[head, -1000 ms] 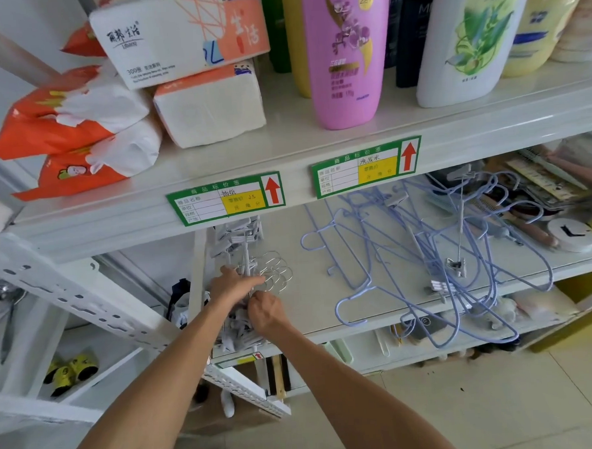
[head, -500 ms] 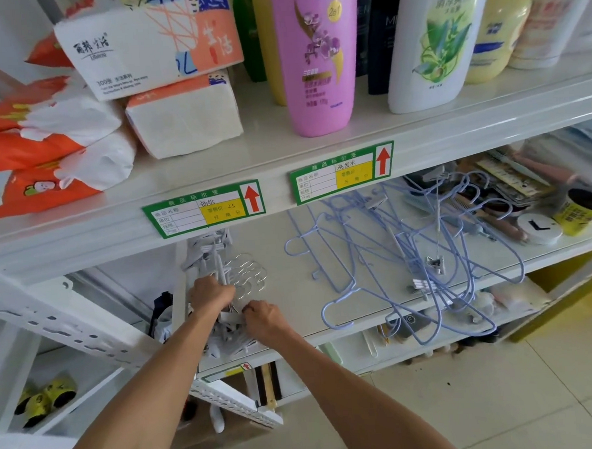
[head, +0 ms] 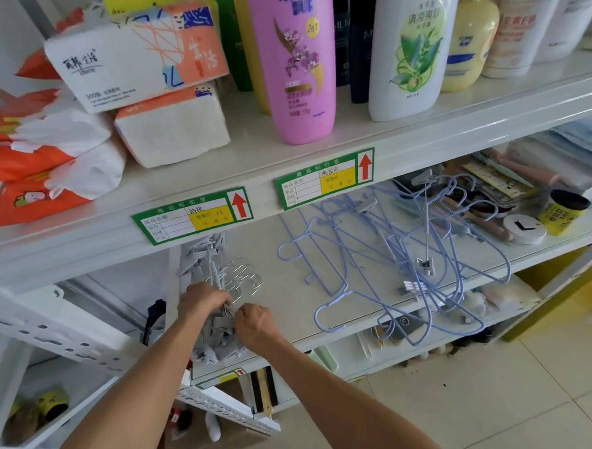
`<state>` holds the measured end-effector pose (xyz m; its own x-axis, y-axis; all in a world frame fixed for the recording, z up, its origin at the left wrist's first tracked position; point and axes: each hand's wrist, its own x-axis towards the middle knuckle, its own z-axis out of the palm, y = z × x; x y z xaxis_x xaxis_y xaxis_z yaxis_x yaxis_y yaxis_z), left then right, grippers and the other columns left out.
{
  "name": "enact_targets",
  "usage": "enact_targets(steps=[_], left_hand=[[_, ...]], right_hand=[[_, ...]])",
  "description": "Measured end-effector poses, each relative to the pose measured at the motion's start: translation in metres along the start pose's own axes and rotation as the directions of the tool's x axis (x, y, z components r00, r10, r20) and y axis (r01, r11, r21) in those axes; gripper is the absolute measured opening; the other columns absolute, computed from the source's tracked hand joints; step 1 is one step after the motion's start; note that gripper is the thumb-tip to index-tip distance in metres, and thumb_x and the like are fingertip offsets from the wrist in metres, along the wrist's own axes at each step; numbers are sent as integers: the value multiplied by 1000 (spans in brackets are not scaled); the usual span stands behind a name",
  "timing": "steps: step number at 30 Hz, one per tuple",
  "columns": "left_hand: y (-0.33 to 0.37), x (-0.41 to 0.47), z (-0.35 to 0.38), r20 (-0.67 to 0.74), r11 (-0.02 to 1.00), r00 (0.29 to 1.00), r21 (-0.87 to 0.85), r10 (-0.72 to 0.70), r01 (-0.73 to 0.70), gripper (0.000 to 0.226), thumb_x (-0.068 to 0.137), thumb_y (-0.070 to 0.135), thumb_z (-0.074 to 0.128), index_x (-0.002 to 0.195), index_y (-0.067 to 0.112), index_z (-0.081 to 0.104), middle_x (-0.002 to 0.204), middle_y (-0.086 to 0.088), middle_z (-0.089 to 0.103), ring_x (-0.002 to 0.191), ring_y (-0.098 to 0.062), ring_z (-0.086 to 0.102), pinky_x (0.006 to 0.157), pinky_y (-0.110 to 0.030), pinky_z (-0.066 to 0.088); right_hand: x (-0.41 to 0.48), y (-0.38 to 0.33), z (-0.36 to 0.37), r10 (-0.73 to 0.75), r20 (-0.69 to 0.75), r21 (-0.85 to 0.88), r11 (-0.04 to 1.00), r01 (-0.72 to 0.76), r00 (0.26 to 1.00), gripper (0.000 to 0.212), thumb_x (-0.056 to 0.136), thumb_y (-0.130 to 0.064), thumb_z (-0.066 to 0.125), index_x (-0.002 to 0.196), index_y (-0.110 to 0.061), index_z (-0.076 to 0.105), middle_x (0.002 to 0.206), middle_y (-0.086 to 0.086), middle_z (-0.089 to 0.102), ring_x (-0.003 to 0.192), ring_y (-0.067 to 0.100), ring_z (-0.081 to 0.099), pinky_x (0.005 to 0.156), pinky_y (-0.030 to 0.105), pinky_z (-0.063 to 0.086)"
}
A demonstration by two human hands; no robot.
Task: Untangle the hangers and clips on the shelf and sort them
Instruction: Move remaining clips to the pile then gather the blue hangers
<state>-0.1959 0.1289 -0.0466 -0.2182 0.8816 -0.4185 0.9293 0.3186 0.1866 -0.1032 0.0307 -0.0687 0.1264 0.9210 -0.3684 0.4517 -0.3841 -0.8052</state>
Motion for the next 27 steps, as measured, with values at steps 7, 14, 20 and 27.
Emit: enact_targets(steps=[7, 14, 20, 27], left_hand=[[-5, 11, -5, -112, 994, 994, 104, -12, 24, 80, 65, 65, 75, 118, 7, 60, 101, -11, 64, 88, -27, 61, 76, -34, 56], [39, -6, -6, -236, 994, 970, 104, 55, -31, 108, 67, 73, 68, 144, 3, 37, 142, -26, 42, 128, -42, 41, 100, -44, 38], [104, -37, 13, -313, 987, 937, 12, 156, -160, 106, 82, 54, 68, 153, -2, 14, 154, -36, 18, 142, -51, 17, 115, -52, 18], [208, -103, 68, -343, 806, 807, -187, 482, -561, 32, 79, 23, 69, 103, 4, 59, 105, -20, 64, 105, -37, 57, 88, -38, 42]], right_hand=[[-17, -6, -13, -66, -87, -59, 996, 61, 994, 40, 89, -28, 35, 108, -2, 59, 114, 23, 59, 105, 40, 55, 94, 42, 47], [-18, 0, -61, -196, -234, -64, 980, 186, 952, 26, 89, -15, 42, 103, 1, 56, 108, 26, 61, 101, 41, 54, 81, 42, 46], [-23, 29, -155, -256, -401, -46, 964, 260, 879, 21, 85, -10, 47, 98, -3, 62, 99, 22, 68, 95, 37, 62, 76, 36, 46], [-11, 130, -309, 89, -610, 34, 996, -87, 788, 32, 87, -11, 48, 117, -2, 54, 120, 16, 56, 106, 34, 57, 85, 37, 46]])
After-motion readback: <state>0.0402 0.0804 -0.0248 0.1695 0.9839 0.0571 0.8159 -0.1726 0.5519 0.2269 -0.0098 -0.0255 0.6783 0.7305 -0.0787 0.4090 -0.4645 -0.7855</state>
